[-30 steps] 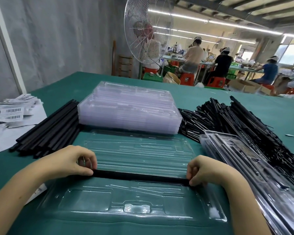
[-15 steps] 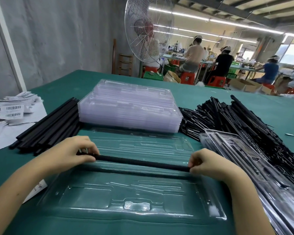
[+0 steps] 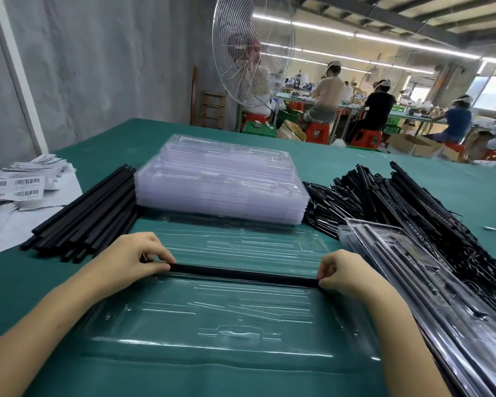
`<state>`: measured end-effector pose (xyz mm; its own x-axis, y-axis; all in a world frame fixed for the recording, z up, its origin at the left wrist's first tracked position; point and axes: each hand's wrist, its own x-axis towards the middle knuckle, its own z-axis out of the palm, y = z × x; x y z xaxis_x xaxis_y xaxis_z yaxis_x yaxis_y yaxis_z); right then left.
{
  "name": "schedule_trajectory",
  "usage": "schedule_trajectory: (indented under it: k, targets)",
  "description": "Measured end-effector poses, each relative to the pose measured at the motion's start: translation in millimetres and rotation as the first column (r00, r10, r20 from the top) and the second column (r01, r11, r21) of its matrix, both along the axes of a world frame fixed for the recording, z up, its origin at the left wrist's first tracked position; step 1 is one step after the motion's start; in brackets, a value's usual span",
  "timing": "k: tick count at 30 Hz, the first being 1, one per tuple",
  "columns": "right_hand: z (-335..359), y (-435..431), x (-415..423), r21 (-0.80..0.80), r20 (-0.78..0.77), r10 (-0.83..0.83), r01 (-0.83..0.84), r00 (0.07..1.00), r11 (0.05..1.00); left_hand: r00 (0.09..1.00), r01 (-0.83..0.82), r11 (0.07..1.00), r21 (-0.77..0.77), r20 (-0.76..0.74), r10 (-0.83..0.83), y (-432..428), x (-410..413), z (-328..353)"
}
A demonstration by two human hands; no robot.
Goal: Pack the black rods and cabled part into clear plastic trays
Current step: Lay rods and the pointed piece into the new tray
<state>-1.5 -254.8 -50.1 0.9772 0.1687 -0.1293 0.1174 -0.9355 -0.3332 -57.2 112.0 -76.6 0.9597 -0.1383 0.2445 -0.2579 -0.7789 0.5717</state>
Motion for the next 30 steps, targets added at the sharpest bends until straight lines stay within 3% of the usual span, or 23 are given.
schedule_trajectory:
  k: [7,11,14,22,27,30]
  targets:
    - [1.8,-3.4,-0.4,-0.032,0.034,-0.013,0.014,0.999,0.999,0.999,-0.017,0.999,-0.043,0.051,0.019,-8.6,3.1,-8.5]
    - [0.3,-7.4,-0.1,0.027,0.061,-0.047,0.045,0.997,0.999,0.998,-0.015,0.997,0.073,0.069,0.01,-6.7,3.7,-9.7]
    - [0.1,-6.3,-0.3,0.028,0.044,-0.036,0.035,0.998,0.999,0.997,-0.032,0.996,0.078,0.072,0.026,-6.2,3.9,-9.6]
    - [8.3,3.5,10.2,0.095,-0.019,-0.095,0.097,0.995,0.991,0.997,-0.065,0.995,0.075,-0.036,0.068,8.5,5.9,-9.0]
    - [12.5,26.5,70.9,0.126,0.189,-0.269,0.249,0.944,0.96,0.996,-0.081,0.995,0.055,-0.029,0.083,17.0,7.0,-20.1]
    - [2.0,32.4,99.9,0.023,0.278,-0.269,0.274,0.922,0.961,0.997,-0.078,0.995,0.061,0.016,0.077,11.2,9.1,-27.1]
